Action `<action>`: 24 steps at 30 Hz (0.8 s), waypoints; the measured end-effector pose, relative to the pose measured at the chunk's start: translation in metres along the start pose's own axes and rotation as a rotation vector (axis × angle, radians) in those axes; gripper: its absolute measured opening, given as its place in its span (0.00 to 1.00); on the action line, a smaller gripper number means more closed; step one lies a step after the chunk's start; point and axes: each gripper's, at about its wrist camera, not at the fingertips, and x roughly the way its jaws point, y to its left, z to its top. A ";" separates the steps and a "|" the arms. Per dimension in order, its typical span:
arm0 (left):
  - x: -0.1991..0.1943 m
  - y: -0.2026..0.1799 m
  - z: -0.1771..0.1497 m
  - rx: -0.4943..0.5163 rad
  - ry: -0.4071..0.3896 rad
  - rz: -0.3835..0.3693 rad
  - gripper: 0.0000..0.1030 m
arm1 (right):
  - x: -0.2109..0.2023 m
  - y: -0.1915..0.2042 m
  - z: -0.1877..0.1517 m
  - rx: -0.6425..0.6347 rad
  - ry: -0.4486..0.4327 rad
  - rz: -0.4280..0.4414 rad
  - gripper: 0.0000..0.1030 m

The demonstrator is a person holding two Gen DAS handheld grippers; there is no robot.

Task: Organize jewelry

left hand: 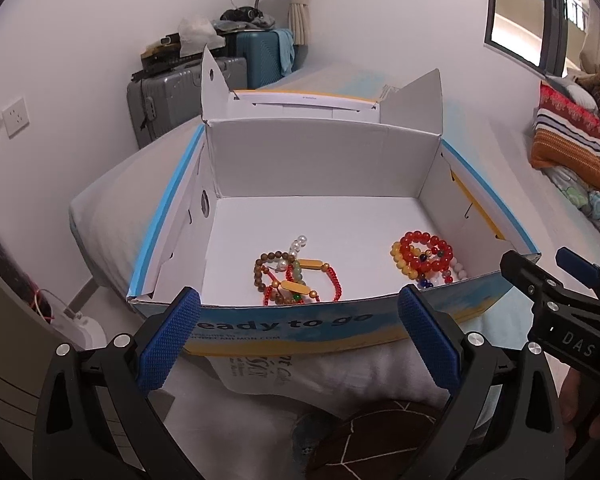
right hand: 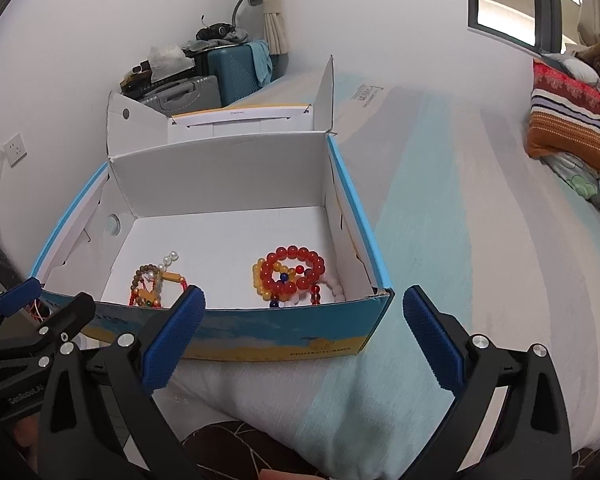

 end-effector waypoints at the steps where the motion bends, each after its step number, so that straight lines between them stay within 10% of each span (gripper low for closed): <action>1: -0.001 0.000 0.000 -0.004 -0.002 -0.005 0.94 | 0.000 0.000 0.000 -0.002 0.001 0.000 0.93; 24: -0.017 -0.013 -0.004 0.018 0.000 0.065 0.94 | -0.001 -0.001 -0.001 0.005 0.008 0.001 0.93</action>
